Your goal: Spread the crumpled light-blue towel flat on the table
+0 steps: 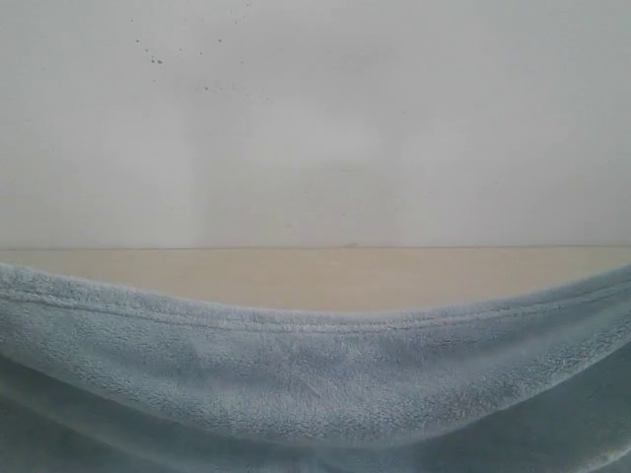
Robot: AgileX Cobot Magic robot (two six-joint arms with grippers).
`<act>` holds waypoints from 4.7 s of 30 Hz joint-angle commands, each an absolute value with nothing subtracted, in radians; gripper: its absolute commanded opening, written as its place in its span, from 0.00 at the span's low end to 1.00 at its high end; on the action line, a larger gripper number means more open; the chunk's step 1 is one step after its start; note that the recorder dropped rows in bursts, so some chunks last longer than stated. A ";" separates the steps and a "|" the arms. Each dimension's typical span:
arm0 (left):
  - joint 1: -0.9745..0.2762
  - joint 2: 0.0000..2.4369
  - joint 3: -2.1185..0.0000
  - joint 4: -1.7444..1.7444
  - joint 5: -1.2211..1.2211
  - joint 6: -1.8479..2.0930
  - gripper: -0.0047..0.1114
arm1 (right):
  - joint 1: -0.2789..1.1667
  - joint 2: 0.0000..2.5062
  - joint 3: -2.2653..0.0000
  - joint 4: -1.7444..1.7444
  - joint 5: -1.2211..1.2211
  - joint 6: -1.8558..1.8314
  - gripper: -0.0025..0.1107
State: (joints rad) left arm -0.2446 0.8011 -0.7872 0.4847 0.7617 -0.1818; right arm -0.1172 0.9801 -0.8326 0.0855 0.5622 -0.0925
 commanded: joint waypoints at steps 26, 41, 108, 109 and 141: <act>-0.245 0.585 -0.889 0.286 0.943 -0.042 0.07 | 0.210 0.560 -0.826 -0.739 0.867 0.390 0.02; -0.243 1.070 -0.889 0.627 0.780 -0.277 0.07 | 0.081 1.084 -0.826 -0.856 0.567 0.603 0.02; -0.144 1.911 -1.218 1.149 0.618 -0.999 0.67 | -0.020 1.986 -1.550 -0.382 0.451 0.177 0.20; -0.144 1.890 -1.166 1.118 0.615 -0.988 0.62 | -0.020 1.966 -1.534 -0.344 0.451 0.169 0.18; -0.176 1.426 -0.612 0.093 0.476 0.020 0.08 | 0.123 1.187 -0.718 0.040 0.397 -0.011 0.02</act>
State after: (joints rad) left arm -0.1693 1.4223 -0.6151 0.1432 0.4585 -0.0329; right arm 0.1059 1.1953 -0.7256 0.0365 0.3701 0.0000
